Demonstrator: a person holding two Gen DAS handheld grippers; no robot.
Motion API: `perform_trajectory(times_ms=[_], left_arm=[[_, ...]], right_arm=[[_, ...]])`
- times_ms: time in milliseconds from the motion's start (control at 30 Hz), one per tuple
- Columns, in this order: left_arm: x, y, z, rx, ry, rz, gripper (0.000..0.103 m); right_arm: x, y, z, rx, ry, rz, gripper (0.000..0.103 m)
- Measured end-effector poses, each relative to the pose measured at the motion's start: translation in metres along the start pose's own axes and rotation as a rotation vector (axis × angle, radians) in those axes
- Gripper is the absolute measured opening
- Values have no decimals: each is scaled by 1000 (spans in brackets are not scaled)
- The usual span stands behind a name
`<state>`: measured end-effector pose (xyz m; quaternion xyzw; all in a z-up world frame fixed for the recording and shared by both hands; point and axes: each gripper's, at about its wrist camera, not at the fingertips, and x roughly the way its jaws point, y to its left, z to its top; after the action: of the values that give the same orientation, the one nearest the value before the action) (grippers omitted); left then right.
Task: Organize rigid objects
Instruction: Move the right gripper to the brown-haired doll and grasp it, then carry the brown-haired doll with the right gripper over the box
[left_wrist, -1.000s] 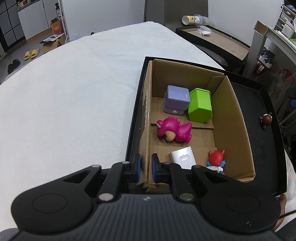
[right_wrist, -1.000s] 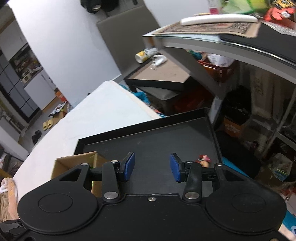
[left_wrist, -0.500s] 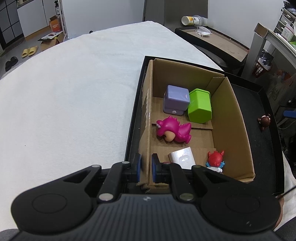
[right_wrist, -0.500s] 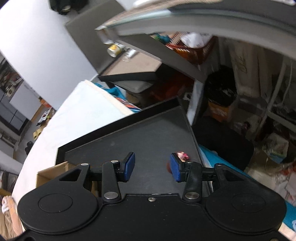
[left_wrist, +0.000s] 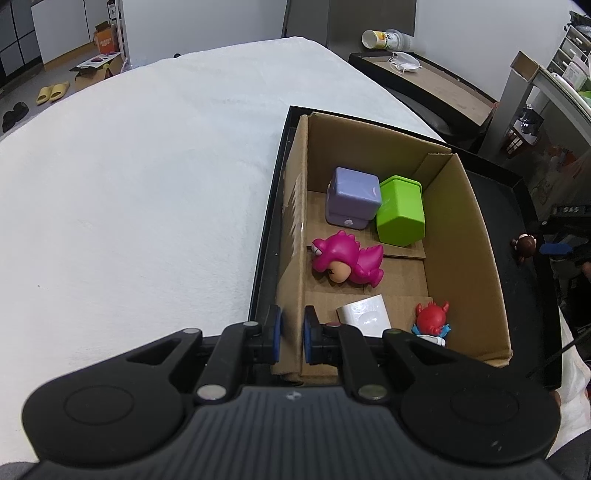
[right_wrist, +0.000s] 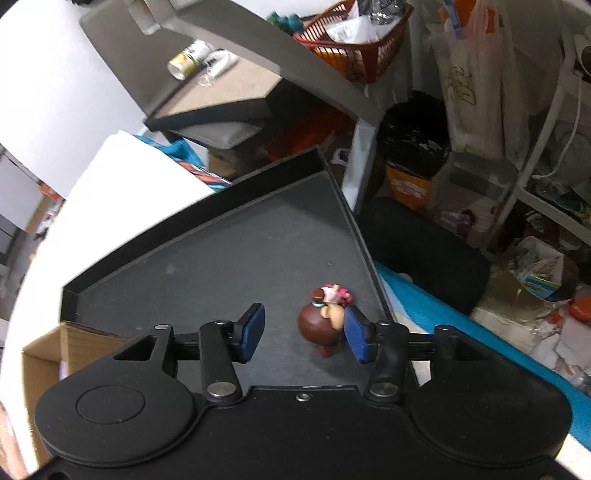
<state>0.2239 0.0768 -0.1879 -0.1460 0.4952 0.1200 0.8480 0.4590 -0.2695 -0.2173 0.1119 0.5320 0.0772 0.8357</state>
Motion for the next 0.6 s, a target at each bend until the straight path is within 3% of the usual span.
perform_trajectory(times_ms=[267,333,600], left_arm=[[0,2,2,-1,7,-12,12],[0,2,2,-2,7,-14,12],[0,1,2,-1,5,-6,12]], right_arm=[[27,7,-7,-58,24,-67,50],[30,8,-9,-75,26,-89,35],[17,19,-13,-116,8,-40,34]])
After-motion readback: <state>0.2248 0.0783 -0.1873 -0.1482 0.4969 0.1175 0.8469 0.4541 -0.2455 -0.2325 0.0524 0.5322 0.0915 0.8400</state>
